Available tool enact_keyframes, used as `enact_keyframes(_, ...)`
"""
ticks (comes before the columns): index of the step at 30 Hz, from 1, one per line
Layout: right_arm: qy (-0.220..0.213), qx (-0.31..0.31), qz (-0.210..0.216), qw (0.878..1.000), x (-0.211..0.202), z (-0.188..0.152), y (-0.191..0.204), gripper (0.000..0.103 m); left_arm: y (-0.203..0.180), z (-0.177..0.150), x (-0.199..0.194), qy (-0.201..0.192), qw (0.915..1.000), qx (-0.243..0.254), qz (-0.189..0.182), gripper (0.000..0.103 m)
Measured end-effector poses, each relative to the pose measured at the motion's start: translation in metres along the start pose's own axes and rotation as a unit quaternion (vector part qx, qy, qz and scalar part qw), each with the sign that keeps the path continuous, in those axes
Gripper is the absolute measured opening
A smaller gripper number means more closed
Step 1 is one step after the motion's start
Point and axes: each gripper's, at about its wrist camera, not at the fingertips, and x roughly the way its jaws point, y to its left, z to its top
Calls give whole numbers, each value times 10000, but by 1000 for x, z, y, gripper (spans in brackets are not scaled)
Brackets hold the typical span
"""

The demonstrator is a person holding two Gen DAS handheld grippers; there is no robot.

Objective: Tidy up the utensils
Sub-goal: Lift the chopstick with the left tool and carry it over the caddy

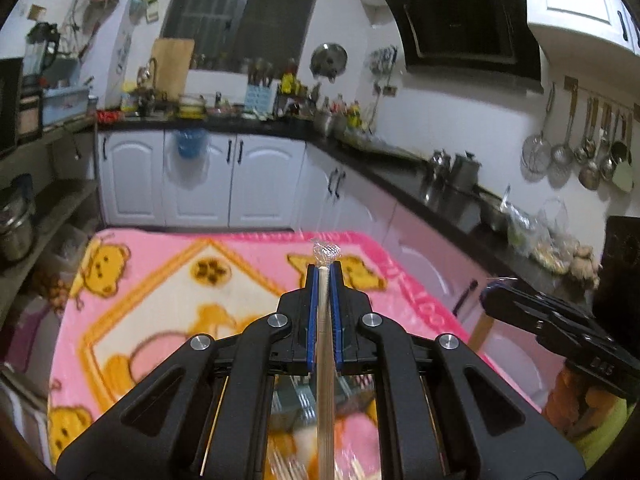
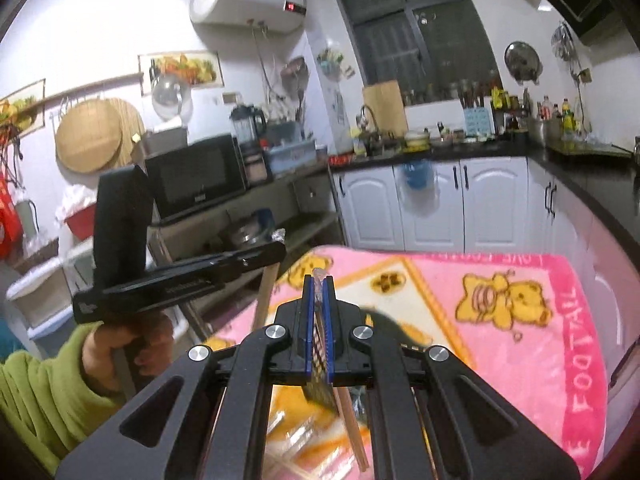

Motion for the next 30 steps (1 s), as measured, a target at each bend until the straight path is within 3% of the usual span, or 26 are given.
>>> enact_keyframes(8, -453, 101, 11, 9989, 8, 34, -10, 5, 1, 28, 7, -428, 9988, -28, 250, 3)
enact_keyframes(16, -772, 92, -272, 9966, 27, 50, -22, 4, 9, 41, 24, -687, 9965, -76, 479, 3)
enact_keyframes(21, -881, 150, -493, 9948, 41, 41, -31, 5, 16, 28, 40, -733, 9955, -56, 589, 3)
enact_keyframes(30, -543, 268, -880, 9943, 72, 10, -47, 5, 26, -8, 72, -589, 9961, -63, 659, 4)
